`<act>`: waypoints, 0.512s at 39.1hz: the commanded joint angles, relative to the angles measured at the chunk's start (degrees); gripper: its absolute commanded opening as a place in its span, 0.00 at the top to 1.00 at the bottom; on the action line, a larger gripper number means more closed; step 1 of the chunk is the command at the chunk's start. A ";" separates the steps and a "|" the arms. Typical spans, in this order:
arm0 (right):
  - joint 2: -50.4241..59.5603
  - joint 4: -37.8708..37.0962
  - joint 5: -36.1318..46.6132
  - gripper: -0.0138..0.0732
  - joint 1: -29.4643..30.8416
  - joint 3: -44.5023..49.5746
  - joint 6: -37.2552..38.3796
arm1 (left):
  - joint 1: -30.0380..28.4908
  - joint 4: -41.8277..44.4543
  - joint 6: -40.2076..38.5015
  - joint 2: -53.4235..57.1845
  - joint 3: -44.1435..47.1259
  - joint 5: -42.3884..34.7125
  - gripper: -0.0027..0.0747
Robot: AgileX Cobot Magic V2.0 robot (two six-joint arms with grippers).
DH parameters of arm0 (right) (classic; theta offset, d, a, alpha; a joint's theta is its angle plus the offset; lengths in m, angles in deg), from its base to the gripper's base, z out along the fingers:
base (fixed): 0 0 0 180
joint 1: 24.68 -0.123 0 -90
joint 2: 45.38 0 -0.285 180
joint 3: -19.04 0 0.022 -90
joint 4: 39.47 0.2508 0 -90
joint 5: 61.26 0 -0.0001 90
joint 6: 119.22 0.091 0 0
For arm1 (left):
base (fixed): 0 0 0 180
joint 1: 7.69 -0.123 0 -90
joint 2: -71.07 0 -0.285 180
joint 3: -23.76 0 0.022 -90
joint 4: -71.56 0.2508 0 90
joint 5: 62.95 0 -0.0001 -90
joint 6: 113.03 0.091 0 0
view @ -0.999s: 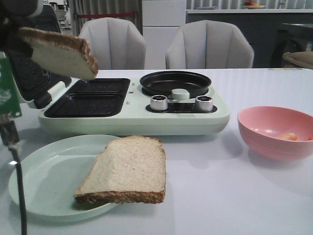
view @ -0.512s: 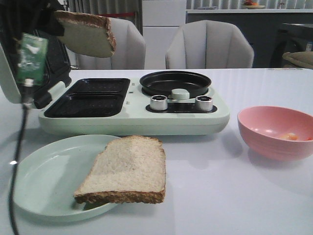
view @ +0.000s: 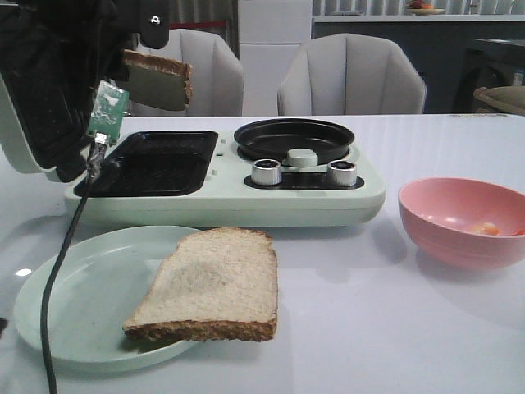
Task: Make breakfast with bread and shrimp
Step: 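Lift the bread slice and lower it into the sandwich press well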
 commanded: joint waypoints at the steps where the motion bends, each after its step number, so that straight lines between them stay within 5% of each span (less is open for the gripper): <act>1: 1.17 -0.89 5.09 0.66 0.33 -0.92 -0.36 | -0.94 2.68 -0.77 0.34 -3.64 -1.08 0.82; 20: 1.17 -0.89 5.09 0.66 0.33 -0.92 -0.36 | -1.84 2.68 -1.55 -8.65 -6.43 -2.45 0.80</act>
